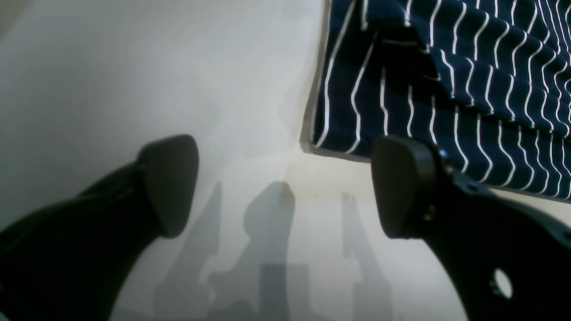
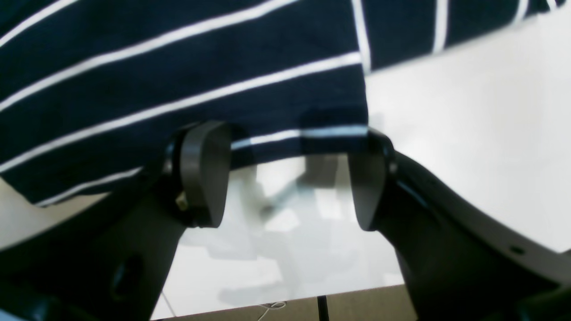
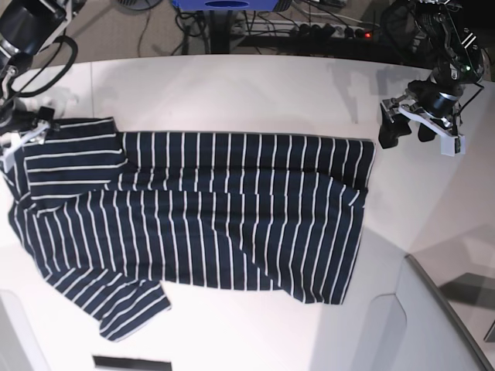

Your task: Layout the t-shirt on the table in an organized manner, then fold the t-shirt properly

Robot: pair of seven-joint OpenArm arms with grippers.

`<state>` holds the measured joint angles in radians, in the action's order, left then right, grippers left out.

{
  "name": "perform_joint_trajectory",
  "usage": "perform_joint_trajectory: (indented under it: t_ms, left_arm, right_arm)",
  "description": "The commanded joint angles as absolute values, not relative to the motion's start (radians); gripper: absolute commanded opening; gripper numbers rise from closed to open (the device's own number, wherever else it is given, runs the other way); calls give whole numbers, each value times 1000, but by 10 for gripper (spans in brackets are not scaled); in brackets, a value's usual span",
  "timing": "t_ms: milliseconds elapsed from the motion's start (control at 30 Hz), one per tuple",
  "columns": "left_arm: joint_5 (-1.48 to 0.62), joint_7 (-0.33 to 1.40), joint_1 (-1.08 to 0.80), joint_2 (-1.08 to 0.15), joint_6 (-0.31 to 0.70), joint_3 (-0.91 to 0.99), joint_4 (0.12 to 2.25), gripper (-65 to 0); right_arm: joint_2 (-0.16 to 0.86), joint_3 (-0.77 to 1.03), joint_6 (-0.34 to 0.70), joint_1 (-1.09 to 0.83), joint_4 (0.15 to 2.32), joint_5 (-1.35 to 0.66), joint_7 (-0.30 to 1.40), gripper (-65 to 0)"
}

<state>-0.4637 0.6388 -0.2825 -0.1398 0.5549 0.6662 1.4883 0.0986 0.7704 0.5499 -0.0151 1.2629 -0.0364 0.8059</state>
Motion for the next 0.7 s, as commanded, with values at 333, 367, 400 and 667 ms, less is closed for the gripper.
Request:
perform_joint_trajectory:
  t_ms: [333, 367, 400, 667]
  left_arm:
    - [-476, 616, -280, -154, 564, 670, 1503, -64]
    - [-476, 616, -280, -154, 564, 670, 1503, -64]
    - [-476, 616, -280, -154, 564, 670, 1503, -64]
    - [-476, 616, -280, -154, 564, 670, 1503, -64]
  right_arm:
    - [114, 773, 552, -1, 1279, -39, 796, -650]
    - [114, 773, 552, -1, 1279, -39, 796, -650]
    - [116, 773, 552, 1, 1279, -39, 796, -638]
    - [117, 762, 552, 41, 1288, -39, 829, -648]
